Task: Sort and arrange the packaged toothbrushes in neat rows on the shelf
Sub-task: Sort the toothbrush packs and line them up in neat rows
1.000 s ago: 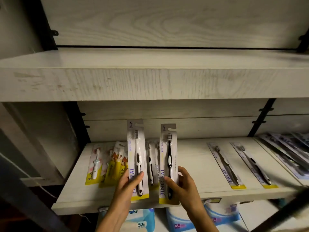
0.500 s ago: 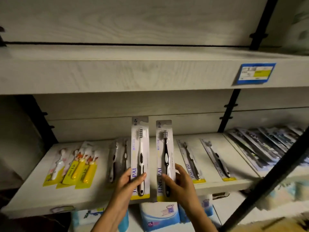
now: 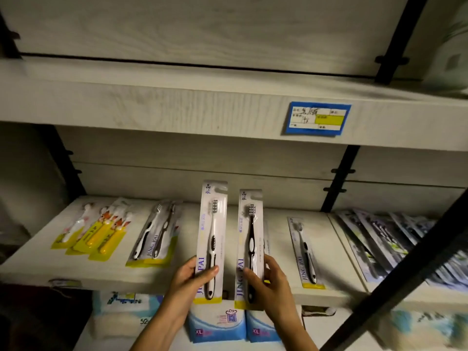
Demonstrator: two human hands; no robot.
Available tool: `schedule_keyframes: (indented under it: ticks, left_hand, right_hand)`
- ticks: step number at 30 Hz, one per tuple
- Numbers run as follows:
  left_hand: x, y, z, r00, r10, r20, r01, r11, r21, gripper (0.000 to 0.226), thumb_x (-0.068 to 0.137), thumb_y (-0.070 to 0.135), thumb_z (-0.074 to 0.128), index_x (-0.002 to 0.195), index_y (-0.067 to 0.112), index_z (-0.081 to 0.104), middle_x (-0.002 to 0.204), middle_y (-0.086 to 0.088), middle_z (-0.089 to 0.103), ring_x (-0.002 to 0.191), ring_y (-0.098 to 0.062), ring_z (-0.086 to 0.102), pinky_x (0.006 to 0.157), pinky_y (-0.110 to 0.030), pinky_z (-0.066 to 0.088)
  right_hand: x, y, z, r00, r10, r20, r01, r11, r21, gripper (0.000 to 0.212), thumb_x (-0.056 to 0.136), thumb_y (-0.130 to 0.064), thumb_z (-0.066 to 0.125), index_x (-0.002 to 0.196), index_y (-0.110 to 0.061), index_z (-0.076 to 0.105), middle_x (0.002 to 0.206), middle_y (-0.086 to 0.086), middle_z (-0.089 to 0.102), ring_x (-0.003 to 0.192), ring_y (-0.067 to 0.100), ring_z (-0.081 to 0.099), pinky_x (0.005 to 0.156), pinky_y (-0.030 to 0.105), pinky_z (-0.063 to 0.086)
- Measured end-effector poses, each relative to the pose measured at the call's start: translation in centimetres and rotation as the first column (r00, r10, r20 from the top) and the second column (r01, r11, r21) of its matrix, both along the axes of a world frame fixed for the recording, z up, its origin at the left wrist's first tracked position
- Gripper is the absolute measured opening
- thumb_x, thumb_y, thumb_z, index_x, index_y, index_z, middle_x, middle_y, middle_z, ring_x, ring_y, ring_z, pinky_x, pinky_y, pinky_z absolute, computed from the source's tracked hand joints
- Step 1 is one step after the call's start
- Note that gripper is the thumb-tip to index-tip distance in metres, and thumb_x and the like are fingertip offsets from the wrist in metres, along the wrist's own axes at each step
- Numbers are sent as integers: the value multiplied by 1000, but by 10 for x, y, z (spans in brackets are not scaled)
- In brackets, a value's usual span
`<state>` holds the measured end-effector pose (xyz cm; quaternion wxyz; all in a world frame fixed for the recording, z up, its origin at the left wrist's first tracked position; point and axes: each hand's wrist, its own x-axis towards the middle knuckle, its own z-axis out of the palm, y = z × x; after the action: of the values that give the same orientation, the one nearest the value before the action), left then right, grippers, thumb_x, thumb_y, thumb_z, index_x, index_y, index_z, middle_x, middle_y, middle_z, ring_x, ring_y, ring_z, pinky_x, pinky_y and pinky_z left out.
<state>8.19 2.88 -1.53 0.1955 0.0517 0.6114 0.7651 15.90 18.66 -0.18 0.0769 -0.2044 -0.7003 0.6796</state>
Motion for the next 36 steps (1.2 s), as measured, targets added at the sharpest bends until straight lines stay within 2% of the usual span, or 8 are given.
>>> schedule_keyframes:
  ticks: [4, 8, 11, 15, 22, 28, 33, 36]
  left_hand:
    - [-1, -1, -3, 1000, 2, 8, -2, 1000, -14, 52, 53, 18, 80, 101, 3, 67, 98, -16, 72, 88, -23, 69, 74, -27, 58]
    - [-2, 0, 2, 1000, 9, 17, -8, 998, -57, 23, 74, -7, 69, 92, 6, 66, 79, -6, 75, 70, -12, 71, 57, -17, 54]
    - [-6, -3, 6, 999, 29, 18, -28, 998, -56, 23, 78, -9, 63, 89, 11, 64, 73, 1, 74, 65, -7, 70, 51, -13, 51]
    - [-11, -5, 4, 1000, 24, 17, -23, 997, -71, 24, 78, -5, 65, 95, 11, 65, 81, -1, 75, 72, -10, 71, 54, -15, 52]
    - [-15, -1, 8, 999, 39, 15, -38, 998, -43, 25, 79, -9, 62, 93, 11, 64, 79, 0, 75, 72, -7, 70, 59, -14, 53]
    - [-15, 2, 12, 999, 25, 47, -24, 1000, -13, 28, 78, -7, 63, 86, 19, 58, 68, 8, 73, 63, -2, 69, 50, -10, 49]
    - [-17, 8, 11, 998, 42, 46, -42, 999, -11, 22, 77, -7, 65, 90, 12, 62, 72, 2, 74, 66, -5, 70, 52, -12, 50]
    - [-15, 18, 11, 998, 30, 46, -30, 1000, -4, 27, 76, -1, 68, 103, 5, 66, 90, -9, 74, 84, -18, 71, 69, -24, 56]
  right_hand:
    - [-1, 8, -13, 995, -6, 96, -2, 997, 74, 29, 84, -28, 66, 106, -28, 47, 83, 9, 64, 74, 21, 66, 56, 20, 54]
    - [-11, 14, -17, 990, -6, 143, -8, 995, 100, 28, 82, -30, 68, 96, -24, 45, 73, 3, 59, 66, 14, 64, 60, 26, 56]
    - [-35, 14, -25, 983, 4, 183, -35, 985, 167, 33, 81, -35, 69, 102, -25, 45, 81, 3, 61, 77, 16, 67, 74, 35, 58]
    - [-71, 11, -38, 982, -13, 189, -35, 968, 249, 43, 81, -39, 68, 113, -24, 44, 92, -1, 61, 90, 18, 64, 85, 39, 55]
    - [-118, 6, -47, 948, -13, 319, -109, 926, 361, 48, 86, -37, 63, 122, -10, 44, 115, 9, 59, 105, 21, 57, 88, 29, 47]
    - [-127, 1, -58, 900, 9, 435, -201, 896, 396, 50, 87, -37, 62, 123, -8, 43, 121, 11, 56, 108, 23, 57, 94, 34, 48]
    - [-96, -5, -36, 969, -36, 246, -93, 864, 495, 38, 98, -34, 44, 130, -14, 41, 137, 7, 35, 117, 20, 50, 94, 27, 42]
    - [-61, -13, -11, 999, -30, 38, 21, 976, 216, 18, 99, -33, 39, 109, -25, 50, 117, 1, 58, 96, 8, 57, 80, 16, 46]
